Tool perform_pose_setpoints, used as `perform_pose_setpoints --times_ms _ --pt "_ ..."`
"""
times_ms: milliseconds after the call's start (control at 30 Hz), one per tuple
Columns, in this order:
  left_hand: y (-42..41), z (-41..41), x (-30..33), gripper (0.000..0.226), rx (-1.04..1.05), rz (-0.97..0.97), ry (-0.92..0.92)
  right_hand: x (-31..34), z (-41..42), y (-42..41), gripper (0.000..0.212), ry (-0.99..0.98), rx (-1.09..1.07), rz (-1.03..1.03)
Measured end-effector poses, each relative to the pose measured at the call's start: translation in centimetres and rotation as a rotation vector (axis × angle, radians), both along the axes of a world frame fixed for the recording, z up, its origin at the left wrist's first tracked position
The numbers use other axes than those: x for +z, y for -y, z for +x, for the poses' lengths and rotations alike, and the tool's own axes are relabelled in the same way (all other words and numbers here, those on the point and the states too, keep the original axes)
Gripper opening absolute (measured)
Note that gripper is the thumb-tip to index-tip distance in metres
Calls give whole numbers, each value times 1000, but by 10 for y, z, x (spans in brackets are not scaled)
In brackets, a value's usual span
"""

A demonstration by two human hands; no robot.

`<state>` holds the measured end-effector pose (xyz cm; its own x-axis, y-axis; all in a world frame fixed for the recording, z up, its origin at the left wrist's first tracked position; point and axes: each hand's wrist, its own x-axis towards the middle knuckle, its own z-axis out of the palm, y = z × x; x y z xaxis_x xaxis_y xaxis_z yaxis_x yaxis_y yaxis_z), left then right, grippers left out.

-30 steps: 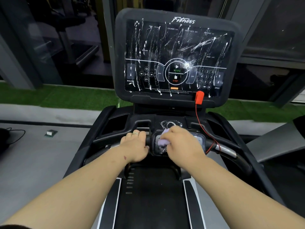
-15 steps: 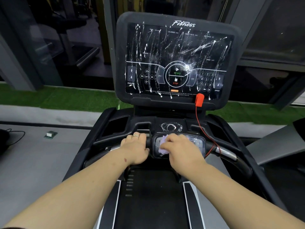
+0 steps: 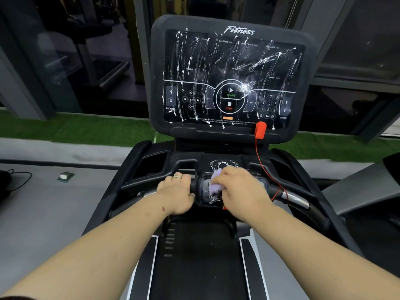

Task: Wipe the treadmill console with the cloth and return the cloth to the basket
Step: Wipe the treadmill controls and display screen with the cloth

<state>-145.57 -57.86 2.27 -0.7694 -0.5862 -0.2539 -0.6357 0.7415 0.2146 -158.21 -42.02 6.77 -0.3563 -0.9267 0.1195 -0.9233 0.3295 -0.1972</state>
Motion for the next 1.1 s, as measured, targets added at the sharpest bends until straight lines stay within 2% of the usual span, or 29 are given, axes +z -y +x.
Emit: perform_pose_setpoints --times_ms 100,200,233,300,367,467,533,600,667,767,833,900,967,1033,1100 --pt "0 0 0 48 0 3 -1 -9 -1 -5 42 -45 24 -9" --pt "0 0 0 46 -1 8 -5 -4 6 -10 33 -27 104 112" --pt "0 0 0 47 -1 7 -7 0 3 -10 33 -5 75 77" --pt "0 0 1 47 2 5 -8 2 -6 -8 40 -7 -44 -119" --pt "-1 0 1 47 5 6 -5 -3 -11 -11 45 -49 -111 -179" --pt "-1 0 1 46 9 10 4 -13 2 -19 39 -69 40 -8" --pt "-1 0 2 46 11 17 3 -5 -1 -18 39 18 73 33" --pt "-1 0 4 49 17 38 6 3 -11 -14 41 106 -37 -57" --pt "-1 0 6 51 20 64 8 -1 -15 -12 44 70 -121 -192" --pt "3 0 9 55 22 128 17 -18 1 -14 39 -4 40 -24" --pt "7 0 10 61 25 184 -2 -12 4 -13 36 65 106 43" --pt "9 1 10 70 38 222 -33 -4 -5 -7 38 140 26 -72" --pt "8 1 8 73 52 222 -53 -6 -9 -6 40 66 -42 -176" --pt "6 1 5 71 61 193 -64 -12 -3 -8 42 -13 44 -86" --pt "5 1 5 69 62 177 -69 -15 3 -14 35 -46 184 58"
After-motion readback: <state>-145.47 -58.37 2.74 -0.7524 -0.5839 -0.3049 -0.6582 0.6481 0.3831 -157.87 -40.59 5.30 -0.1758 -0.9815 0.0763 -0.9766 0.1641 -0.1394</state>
